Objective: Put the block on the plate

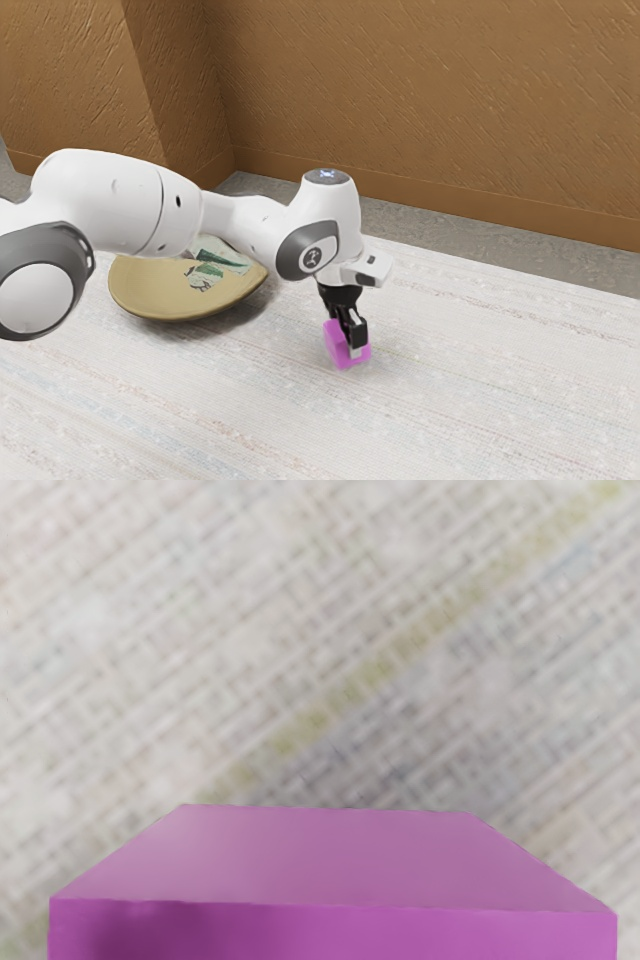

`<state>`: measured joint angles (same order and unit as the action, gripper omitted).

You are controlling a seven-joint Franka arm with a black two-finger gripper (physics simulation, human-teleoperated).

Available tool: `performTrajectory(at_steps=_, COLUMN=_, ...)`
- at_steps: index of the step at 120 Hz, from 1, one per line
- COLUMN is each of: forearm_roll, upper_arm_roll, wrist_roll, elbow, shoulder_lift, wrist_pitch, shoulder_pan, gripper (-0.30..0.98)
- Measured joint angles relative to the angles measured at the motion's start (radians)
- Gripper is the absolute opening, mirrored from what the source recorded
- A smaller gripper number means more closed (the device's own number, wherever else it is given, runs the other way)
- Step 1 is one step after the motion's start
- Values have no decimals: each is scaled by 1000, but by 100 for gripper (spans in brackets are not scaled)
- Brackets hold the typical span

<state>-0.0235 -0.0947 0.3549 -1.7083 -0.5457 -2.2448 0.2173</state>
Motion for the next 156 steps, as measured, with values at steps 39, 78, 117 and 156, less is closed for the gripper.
performTrajectory(at_steps=39, forearm_roll=-13, upper_arm_roll=194, wrist_roll=0, elbow=-6, shoulder_lift=182, wrist_pitch=49, shoulder_pan=-2, gripper=39)
performTrajectory(at_steps=78, forearm_roll=-12, upper_arm_roll=237, wrist_roll=31, elbow=-39, shoulder_lift=229, wrist_pitch=115, shoulder_pan=-227, gripper=39)
performTrajectory(at_steps=117, forearm_roll=1, upper_arm_roll=143, wrist_roll=87, elbow=165, shoulder_lift=-7, wrist_pitch=112, shoulder_pan=-405, gripper=44)
performTrajectory(at_steps=156, forearm_roll=60, upper_arm_roll=141, wrist_roll=76, elbow=85, shoulder_lift=152, wrist_pitch=105, shoulder_pan=-385, gripper=63)
